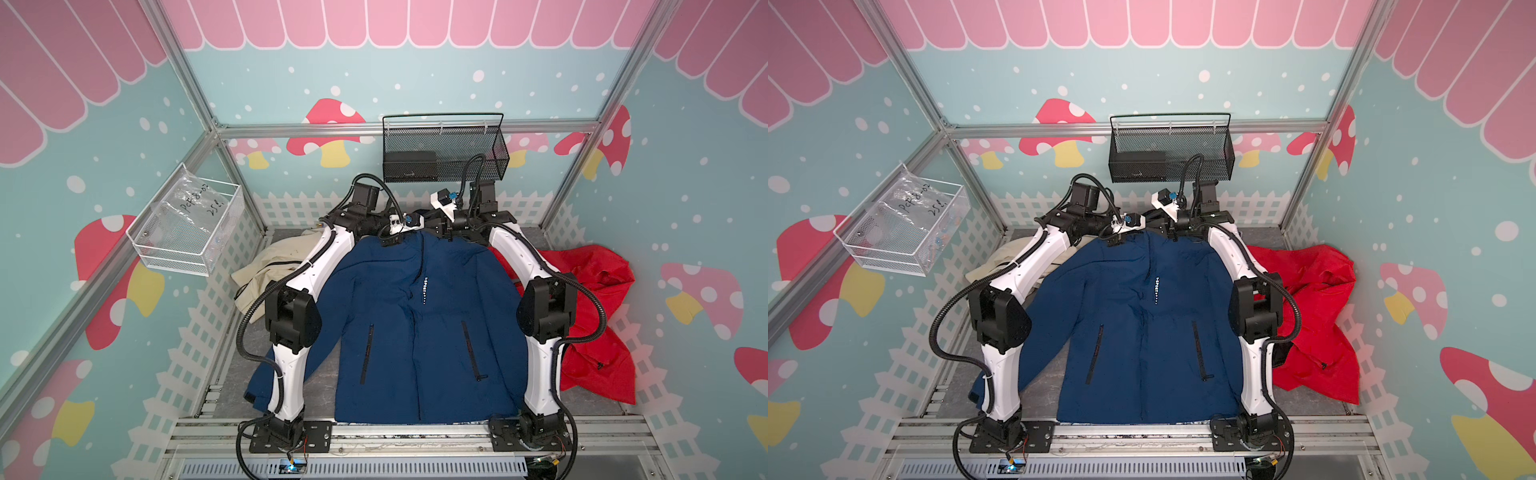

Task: Unzip the jacket
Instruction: Unzip the zipper on the jacket.

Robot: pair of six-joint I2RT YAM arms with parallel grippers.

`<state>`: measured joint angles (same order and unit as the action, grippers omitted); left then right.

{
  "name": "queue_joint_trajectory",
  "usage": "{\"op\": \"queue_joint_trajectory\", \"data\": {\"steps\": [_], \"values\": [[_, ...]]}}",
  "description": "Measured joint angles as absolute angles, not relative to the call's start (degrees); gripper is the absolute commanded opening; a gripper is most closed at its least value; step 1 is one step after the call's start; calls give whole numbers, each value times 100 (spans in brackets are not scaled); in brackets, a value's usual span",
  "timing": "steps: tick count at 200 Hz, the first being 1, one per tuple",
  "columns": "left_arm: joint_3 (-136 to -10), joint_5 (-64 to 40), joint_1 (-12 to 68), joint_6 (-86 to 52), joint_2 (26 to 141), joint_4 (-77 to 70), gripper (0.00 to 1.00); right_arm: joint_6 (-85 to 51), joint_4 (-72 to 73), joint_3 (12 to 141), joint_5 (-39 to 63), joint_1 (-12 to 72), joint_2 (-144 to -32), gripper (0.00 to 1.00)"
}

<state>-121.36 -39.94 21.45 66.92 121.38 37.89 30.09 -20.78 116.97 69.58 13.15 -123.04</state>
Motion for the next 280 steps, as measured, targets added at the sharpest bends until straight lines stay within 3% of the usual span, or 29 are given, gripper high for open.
{"op": "queue_joint_trajectory", "data": {"steps": [139, 280], "values": [[-12110, -3874, 2147, 6678, 12138, 3789, 0, 3387, -2392, 11708, 6866, 1319, -12302, 20], [-12110, -3848, 2147, 6657, 12138, 3732, 0, 3428, -2447, 11662, 6871, 1319, -12062, 9]]}}
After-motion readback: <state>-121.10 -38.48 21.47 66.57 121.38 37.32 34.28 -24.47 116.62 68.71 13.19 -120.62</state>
